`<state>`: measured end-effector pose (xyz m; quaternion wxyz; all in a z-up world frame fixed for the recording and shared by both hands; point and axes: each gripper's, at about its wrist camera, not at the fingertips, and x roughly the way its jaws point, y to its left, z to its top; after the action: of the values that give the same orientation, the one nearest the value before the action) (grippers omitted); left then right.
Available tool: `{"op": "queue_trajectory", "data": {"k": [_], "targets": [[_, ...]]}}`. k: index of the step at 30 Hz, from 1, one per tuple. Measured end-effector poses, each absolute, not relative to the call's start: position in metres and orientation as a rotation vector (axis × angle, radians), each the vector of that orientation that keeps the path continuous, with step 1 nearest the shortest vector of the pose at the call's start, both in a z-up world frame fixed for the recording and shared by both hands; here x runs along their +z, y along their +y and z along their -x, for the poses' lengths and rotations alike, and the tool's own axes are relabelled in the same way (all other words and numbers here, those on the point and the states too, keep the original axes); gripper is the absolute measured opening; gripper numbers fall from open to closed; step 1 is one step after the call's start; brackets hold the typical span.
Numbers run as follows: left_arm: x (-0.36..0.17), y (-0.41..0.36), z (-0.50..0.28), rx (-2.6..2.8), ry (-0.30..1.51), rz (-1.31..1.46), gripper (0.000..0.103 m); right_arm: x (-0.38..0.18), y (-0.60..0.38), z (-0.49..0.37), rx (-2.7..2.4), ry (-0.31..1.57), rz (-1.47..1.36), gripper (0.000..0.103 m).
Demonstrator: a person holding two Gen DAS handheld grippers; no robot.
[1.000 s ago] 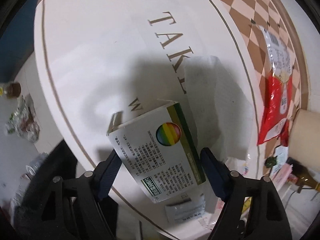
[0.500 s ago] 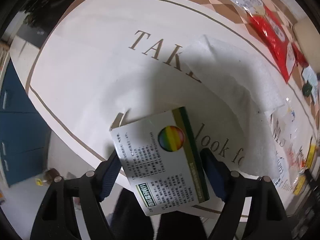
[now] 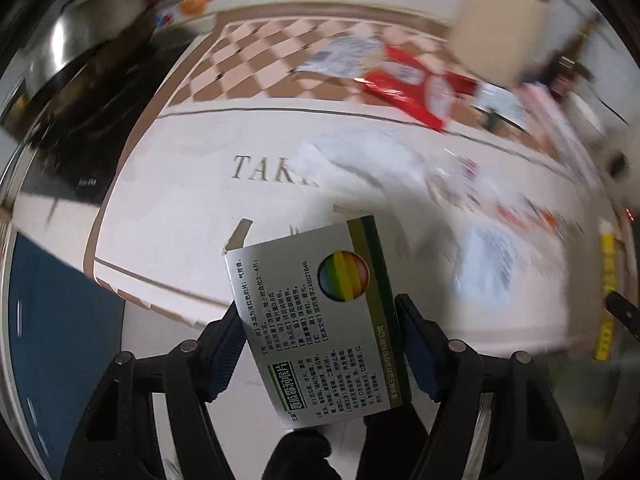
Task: Collect trash
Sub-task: 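Carry both boxes over the floor bin and open both tools to drop them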
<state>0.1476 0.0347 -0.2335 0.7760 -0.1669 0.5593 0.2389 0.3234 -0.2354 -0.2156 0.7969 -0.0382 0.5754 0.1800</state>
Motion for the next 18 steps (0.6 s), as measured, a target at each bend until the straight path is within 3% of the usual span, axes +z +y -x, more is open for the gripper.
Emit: {"op": "queue_trajectory", "data": {"k": [4,8,14,18], "targets": [[-0.252,0.008,-0.113,0.362,1.243,0.37,0.069,-0.212,-0.236,-0.245,0.376,1.249,-0.022,0.065],[-0.313,-0.013,-0.083,0.253,1.383,0.402,0.069,-0.256,-0.248,-0.171,0.331,1.323,-0.077,0.065],[-0.474,-0.014,-0.053,0.211,1.589,0.579,0.069,-0.401,-0.256,-0.099,0.259,1.529,-0.057,0.065],[-0.588,-0.008,-0.049,0.231,1.668,0.703,0.069,-0.531,-0.256,-0.079,0.209,1.661,-0.113,0.065]]}}
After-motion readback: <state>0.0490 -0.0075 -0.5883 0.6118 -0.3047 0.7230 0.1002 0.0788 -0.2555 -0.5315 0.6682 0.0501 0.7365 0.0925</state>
